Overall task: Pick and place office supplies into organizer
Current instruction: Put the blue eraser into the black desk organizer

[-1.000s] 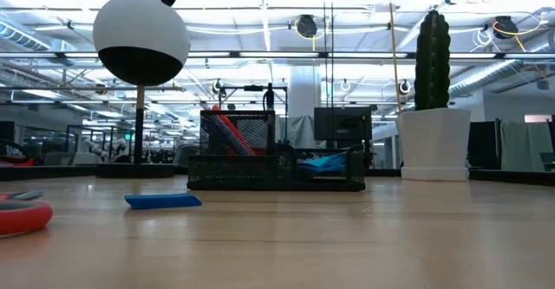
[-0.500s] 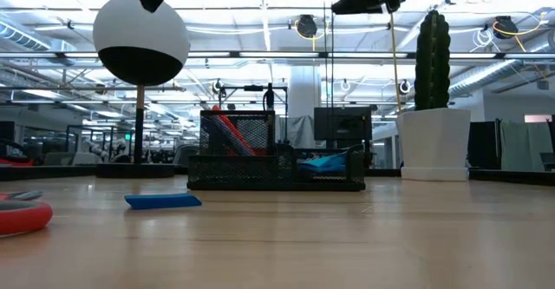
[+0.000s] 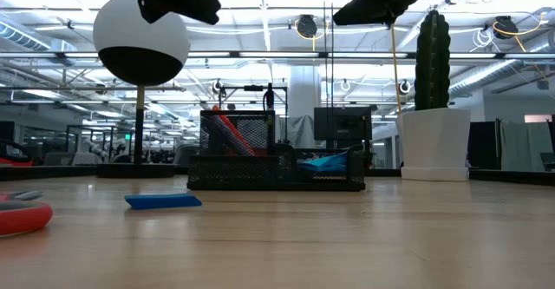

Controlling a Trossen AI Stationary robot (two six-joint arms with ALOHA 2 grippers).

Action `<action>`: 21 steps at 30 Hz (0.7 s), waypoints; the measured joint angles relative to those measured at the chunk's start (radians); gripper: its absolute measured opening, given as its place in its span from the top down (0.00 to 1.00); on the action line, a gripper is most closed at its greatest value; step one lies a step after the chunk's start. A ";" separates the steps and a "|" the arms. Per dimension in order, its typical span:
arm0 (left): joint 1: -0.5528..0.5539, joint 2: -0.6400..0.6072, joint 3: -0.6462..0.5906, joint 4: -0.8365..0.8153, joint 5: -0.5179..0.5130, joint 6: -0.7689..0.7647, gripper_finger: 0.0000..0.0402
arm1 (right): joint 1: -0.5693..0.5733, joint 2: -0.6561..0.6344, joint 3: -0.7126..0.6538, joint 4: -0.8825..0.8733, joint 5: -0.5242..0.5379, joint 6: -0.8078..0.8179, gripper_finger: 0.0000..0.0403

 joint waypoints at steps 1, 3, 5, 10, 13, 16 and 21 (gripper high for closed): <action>-0.005 0.024 0.026 -0.038 0.001 -0.018 0.74 | 0.000 0.000 0.000 -0.005 0.000 0.006 0.78; -0.015 0.074 0.081 -0.105 0.004 -0.060 0.74 | 0.000 0.000 0.000 -0.011 0.000 0.018 0.77; -0.026 0.120 0.130 -0.187 0.004 -0.110 0.74 | 0.000 0.000 0.000 -0.012 0.000 0.022 0.77; -0.046 0.226 0.209 -0.321 0.046 -0.230 0.74 | 0.005 0.000 0.000 -0.014 0.000 0.022 0.77; -0.048 0.269 0.220 -0.312 0.081 -0.313 0.74 | 0.005 0.000 0.000 -0.026 0.000 0.022 0.78; -0.050 0.307 0.220 -0.314 0.140 -0.341 0.74 | 0.004 0.000 0.000 -0.027 0.000 0.015 0.77; -0.019 0.332 0.220 -0.322 0.357 -0.396 0.74 | 0.004 0.000 0.000 -0.027 0.000 -0.005 0.77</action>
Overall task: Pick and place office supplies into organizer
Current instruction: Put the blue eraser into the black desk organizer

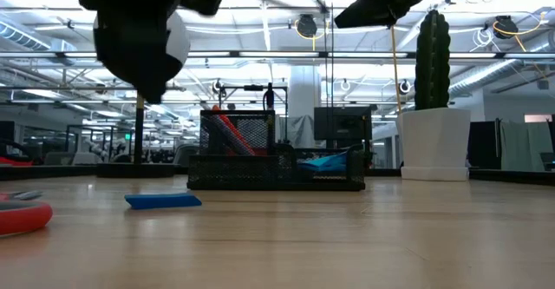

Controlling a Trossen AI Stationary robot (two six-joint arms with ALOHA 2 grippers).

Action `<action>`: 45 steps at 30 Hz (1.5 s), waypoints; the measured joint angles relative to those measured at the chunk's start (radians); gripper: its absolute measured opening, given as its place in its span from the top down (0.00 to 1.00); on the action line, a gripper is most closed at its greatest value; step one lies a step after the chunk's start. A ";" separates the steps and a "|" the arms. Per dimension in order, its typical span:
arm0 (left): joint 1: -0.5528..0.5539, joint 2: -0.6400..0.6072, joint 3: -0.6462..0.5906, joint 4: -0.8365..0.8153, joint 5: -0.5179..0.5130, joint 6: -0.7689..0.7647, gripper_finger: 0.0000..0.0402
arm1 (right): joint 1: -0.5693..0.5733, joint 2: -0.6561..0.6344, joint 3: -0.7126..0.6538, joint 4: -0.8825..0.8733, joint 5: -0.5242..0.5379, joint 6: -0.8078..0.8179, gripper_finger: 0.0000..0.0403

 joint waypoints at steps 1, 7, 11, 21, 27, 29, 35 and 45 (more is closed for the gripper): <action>0.007 0.001 0.000 -0.004 0.033 -0.009 0.74 | 0.000 0.000 0.000 0.000 0.000 -0.001 0.77; 0.031 0.002 0.000 -0.003 0.058 0.012 0.74 | 0.000 0.000 0.000 0.000 0.000 -0.003 0.77; 0.039 0.019 0.000 -0.001 0.058 0.013 0.74 | 0.000 0.000 0.000 0.000 0.000 -0.001 0.77; 0.042 0.110 -0.001 0.050 0.137 0.052 0.74 | 0.000 0.000 0.000 0.001 -0.001 0.000 0.77; 0.053 0.148 -0.002 0.090 0.146 0.082 0.74 | 0.000 0.000 0.000 0.001 -0.001 0.000 0.77; 0.055 0.149 -0.002 0.114 0.154 0.082 0.74 | 0.000 0.000 0.000 0.000 -0.001 0.000 0.77; 0.056 0.148 -0.002 0.188 0.157 0.102 0.74 | 0.000 0.000 0.000 0.001 -0.001 -0.002 0.77; 0.057 0.149 -0.002 0.234 0.179 0.038 0.74 | 0.000 0.000 0.000 0.001 -0.001 -0.003 0.77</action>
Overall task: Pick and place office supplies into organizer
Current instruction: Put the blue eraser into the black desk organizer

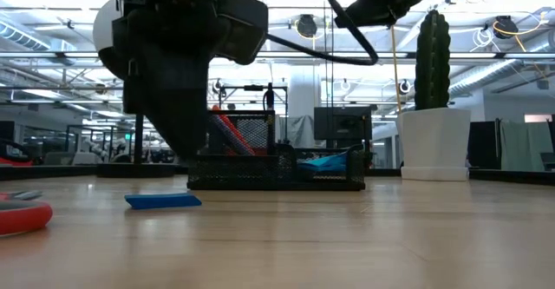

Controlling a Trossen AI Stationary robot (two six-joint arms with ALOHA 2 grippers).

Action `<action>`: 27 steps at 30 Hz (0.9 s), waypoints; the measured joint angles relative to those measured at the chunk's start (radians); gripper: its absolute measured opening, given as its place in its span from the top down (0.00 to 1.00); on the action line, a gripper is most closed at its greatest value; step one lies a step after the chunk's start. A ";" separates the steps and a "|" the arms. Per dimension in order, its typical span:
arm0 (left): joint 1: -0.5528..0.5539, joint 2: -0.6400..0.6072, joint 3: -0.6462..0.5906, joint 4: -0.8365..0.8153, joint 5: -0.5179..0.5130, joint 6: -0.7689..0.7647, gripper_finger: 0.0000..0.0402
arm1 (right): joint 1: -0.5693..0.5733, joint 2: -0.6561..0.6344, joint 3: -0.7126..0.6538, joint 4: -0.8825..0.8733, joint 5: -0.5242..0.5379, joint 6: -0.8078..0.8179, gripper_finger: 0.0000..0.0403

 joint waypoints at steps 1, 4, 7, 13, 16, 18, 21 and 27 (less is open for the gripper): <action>0.002 0.000 0.000 -0.005 0.001 -0.002 0.74 | 0.000 0.000 0.000 0.000 0.000 0.000 0.77; 0.008 0.000 0.000 -0.025 0.000 -0.010 0.74 | 0.000 0.000 0.000 0.000 0.000 -0.001 0.77; 0.009 0.000 0.000 -0.073 -0.007 -0.034 0.74 | 0.000 0.000 0.000 0.000 0.000 -0.005 0.77; 0.007 0.000 0.000 -0.127 -0.019 -0.054 0.74 | 0.000 0.000 0.000 0.000 0.000 -0.005 0.77; 0.006 0.000 0.000 -0.124 -0.025 -0.061 0.74 | 0.000 0.000 0.000 0.000 0.000 -0.005 0.77; 0.005 0.000 0.000 -0.126 -0.036 -0.056 0.74 | 0.000 0.000 0.000 0.000 0.000 -0.005 0.77; 0.005 0.000 0.000 -0.126 -0.050 -0.037 0.74 | 0.000 0.000 0.000 0.000 0.000 -0.005 0.77; 0.005 0.000 0.000 -0.123 -0.035 -0.021 0.74 | 0.000 0.000 0.000 0.000 0.001 -0.011 0.77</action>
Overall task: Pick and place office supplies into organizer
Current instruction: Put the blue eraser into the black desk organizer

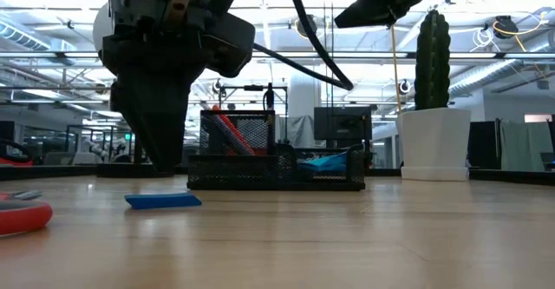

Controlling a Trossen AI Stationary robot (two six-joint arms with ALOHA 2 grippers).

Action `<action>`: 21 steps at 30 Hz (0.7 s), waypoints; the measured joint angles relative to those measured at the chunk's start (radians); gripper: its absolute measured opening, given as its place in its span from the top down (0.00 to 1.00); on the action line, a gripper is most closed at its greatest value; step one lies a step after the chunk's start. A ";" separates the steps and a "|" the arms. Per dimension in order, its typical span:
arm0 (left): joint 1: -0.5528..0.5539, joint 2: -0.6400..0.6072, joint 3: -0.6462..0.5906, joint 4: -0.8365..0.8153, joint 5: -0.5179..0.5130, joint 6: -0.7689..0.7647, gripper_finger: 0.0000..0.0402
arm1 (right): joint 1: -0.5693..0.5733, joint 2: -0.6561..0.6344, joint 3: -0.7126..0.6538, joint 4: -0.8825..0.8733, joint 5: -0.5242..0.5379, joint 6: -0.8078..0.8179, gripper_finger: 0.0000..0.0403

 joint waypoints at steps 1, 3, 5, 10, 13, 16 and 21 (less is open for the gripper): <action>0.000 0.000 0.000 0.002 0.002 0.004 0.74 | 0.000 0.000 0.000 0.000 0.000 -0.004 0.77; 0.000 0.000 0.000 0.010 0.001 0.022 0.74 | 0.000 0.000 0.000 0.000 0.000 -0.006 0.77; 0.000 0.000 0.000 0.016 0.003 0.032 0.74 | 0.000 0.000 0.000 0.000 0.000 -0.005 0.77; 0.000 0.000 0.000 0.015 -0.003 -0.002 0.74 | 0.000 0.000 0.000 0.000 0.000 -0.002 0.77; 0.000 0.000 0.000 0.012 -0.044 0.031 0.74 | 0.000 0.000 0.000 0.000 0.000 -0.006 0.77; -0.001 0.000 0.000 0.011 -0.068 -0.004 0.74 | 0.000 0.000 0.000 0.000 0.000 -0.006 0.77; -0.006 -0.001 0.000 0.011 -0.063 -0.005 0.74 | 0.000 0.000 0.000 0.000 0.000 -0.005 0.77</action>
